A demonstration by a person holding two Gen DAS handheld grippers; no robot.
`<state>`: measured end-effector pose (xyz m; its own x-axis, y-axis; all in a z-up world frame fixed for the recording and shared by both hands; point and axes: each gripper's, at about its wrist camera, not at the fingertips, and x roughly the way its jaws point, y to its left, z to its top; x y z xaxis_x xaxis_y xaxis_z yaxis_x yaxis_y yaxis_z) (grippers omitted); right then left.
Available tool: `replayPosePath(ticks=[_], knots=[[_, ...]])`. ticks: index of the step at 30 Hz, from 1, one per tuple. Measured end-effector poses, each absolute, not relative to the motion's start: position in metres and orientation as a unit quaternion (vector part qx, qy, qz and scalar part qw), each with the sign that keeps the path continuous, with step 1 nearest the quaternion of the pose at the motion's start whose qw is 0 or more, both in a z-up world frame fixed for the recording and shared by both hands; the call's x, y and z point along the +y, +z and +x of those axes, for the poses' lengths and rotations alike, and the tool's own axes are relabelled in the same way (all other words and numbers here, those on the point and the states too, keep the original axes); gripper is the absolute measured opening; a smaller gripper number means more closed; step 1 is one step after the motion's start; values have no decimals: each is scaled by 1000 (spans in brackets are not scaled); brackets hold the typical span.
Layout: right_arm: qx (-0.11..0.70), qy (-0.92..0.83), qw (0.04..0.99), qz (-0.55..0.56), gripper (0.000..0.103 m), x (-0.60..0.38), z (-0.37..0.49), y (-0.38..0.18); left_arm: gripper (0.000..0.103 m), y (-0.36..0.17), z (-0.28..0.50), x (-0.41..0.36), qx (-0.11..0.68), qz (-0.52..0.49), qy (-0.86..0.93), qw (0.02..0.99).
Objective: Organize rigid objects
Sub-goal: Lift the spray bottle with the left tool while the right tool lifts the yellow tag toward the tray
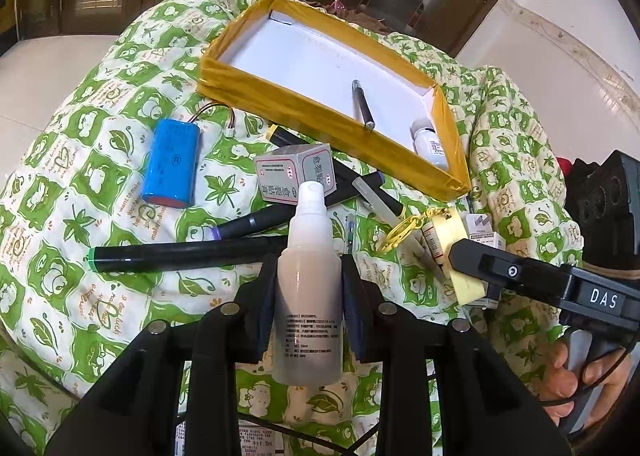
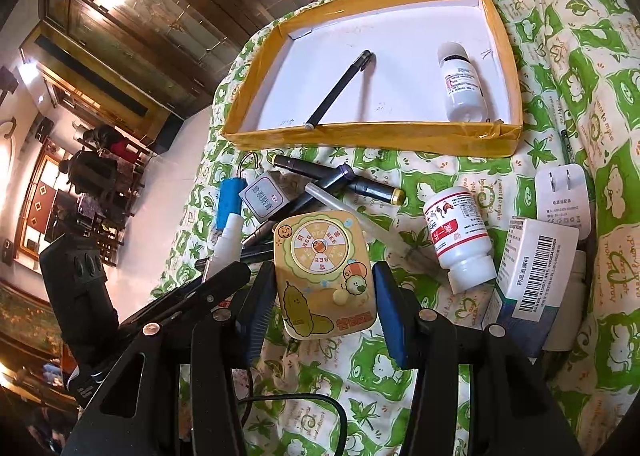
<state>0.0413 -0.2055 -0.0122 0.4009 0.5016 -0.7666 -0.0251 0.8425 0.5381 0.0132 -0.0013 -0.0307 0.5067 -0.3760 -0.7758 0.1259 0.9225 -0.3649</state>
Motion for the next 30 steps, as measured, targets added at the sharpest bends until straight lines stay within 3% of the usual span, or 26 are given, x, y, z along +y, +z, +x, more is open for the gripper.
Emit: replayPosePath(ticks=[30], knots=[[489, 145, 826, 240, 44, -216, 32, 11, 27, -26, 11, 3, 465, -140, -148, 861]])
